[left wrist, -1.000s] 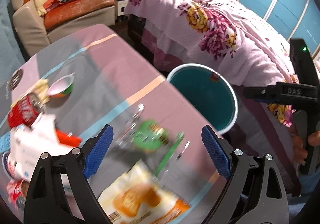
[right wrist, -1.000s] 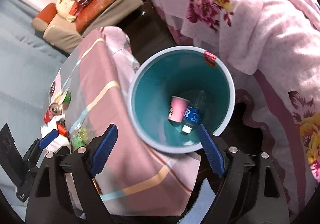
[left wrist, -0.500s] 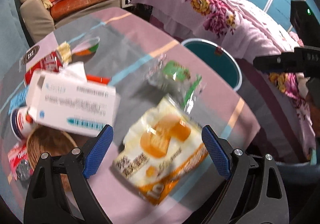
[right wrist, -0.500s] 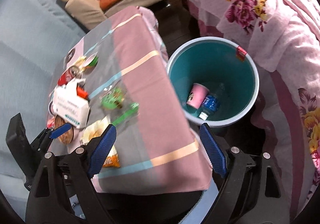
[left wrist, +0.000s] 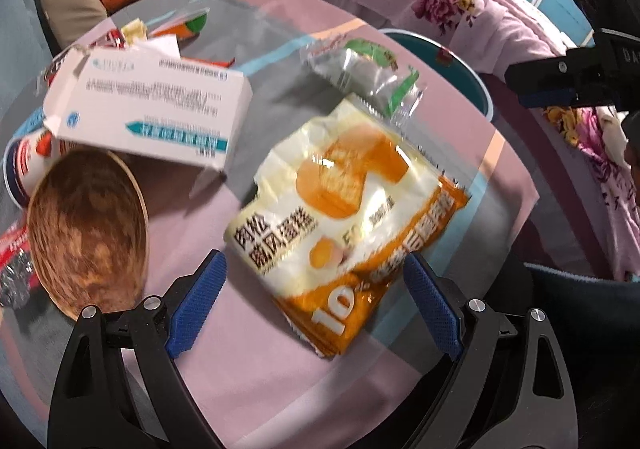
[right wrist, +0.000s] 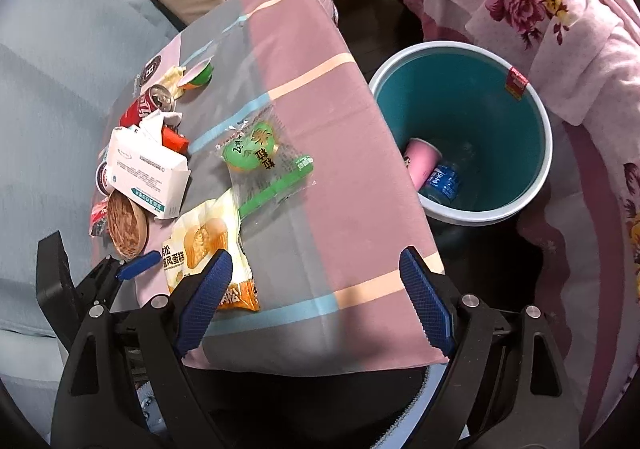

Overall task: Collect trash
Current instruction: 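Grasp the orange cake bag with the left tool while the right tool grasps the green snack packet, then lift both packets over the teal bin and open both tools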

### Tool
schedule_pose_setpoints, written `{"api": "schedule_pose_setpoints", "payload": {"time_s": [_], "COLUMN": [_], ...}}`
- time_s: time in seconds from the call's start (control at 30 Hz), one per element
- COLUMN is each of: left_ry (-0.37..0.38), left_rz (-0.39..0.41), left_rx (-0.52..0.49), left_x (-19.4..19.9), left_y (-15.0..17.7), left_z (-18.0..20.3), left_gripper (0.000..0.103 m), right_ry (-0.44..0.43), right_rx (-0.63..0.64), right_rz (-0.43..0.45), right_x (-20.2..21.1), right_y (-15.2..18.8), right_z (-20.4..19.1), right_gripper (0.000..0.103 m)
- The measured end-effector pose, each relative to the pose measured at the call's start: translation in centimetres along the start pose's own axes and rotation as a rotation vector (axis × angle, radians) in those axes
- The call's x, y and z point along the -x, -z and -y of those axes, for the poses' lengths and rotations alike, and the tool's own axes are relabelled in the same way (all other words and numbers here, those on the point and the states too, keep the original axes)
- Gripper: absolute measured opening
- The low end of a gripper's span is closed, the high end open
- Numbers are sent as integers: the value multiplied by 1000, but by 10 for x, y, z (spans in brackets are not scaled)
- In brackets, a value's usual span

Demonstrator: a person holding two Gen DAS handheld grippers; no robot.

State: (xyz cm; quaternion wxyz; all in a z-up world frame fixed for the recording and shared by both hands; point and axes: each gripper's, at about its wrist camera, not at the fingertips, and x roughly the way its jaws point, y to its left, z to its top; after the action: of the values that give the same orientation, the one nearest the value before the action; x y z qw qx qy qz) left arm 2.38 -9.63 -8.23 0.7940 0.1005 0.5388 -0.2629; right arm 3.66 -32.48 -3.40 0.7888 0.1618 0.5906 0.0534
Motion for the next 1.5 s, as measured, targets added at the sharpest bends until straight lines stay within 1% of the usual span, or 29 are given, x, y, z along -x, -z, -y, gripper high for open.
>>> {"api": "schedule_pose_setpoints", "payload": {"time_s": [0.07, 0.1, 0.17, 0.3, 0.33, 0.37, 0.43, 0.47, 0.5, 0.53, 0.57, 0.6, 0.63, 0.7, 0.73, 0.8, 1.0, 1.1, 1.23, 1.27, 1.3, 1.33, 1.47, 1.5], "left_ry": [8, 4, -22, -89, -96, -100, -72, -53, -49, -55, -54, -51, -48, -26, -20, -9, 8, 17, 26, 26, 22, 19, 23, 22], "left_rz": [-10, -12, 2, 13, 18, 24, 42, 54, 61, 67, 71, 80, 84, 89, 92, 95, 115, 111, 100, 95, 93, 92, 88, 90], "left_rx": [7, 5, -13, -40, -42, -38, -19, -5, 4, 14, 24, 41, 56, 87, 98, 113, 143, 159, 174, 171, 170, 172, 178, 181], "left_x": [-5, -7, -8, -16, -17, -17, -15, -13, -12, -11, -9, -7, -6, -3, -2, 0, 6, 6, 3, 2, 2, 1, -2, -1], "left_y": [4, 4, 5, 2, 2, 1, 1, 1, 1, 0, -1, -1, -2, -4, -4, -4, -5, -5, -6, -7, -8, -8, -11, -11], "left_z": [0, 2, 7, 15, 15, 14, 11, 8, 7, 5, 3, -1, -4, -11, -14, -18, -25, -30, -33, -33, -33, -33, -33, -33], "left_gripper": [90, 93, 96, 97, 97, 97, 97, 94, 87, 84, 79, 69, 66, 57, 56, 50, 42, 42, 42, 43, 44, 45, 45, 44], "right_ry": [1, 1, 2, 3, 4, 6, 12, 18, 23, 31, 35, 39, 41, 45, 41, 38, 32, 34, 23, 8, 2, -6, -3, -2], "right_rx": [0, 1, 2, 13, 17, 22, 36, 48, 57, 69, 76, 86, 94, 119, 127, 153, 246, 286, 291, 289, 292, 299, 301, 295], "right_rz": [-4, -6, -12, -18, -19, -20, -18, -15, -12, -6, -4, -1, 2, 5, 4, 4, -30, -49, -74, -83, -84, -87, -60, -50], "right_x": [-2, -3, -7, -12, -13, -14, -15, -16, -16, -18, -18, -20, -21, -25, -26, -31, -55, -70, -86, -90, -91, -92, -88, -85], "right_y": [0, -1, -1, -1, -2, -3, -5, -7, -9, -14, -17, -21, -23, -32, -35, -42, -59, -66, -73, -74, -73, -72, -67, -65], "right_z": [0, 0, -2, -6, -7, -8, -10, -12, -12, -14, -15, -17, -18, -24, -26, -31, -48, -55, -56, -56, -55, -56, -56, -55], "right_gripper": [81, 82, 82, 82, 82, 82, 82, 82, 82, 82, 82, 82, 82, 82, 82, 82, 82, 82, 82, 81, 77, 61, 57, 56]}}
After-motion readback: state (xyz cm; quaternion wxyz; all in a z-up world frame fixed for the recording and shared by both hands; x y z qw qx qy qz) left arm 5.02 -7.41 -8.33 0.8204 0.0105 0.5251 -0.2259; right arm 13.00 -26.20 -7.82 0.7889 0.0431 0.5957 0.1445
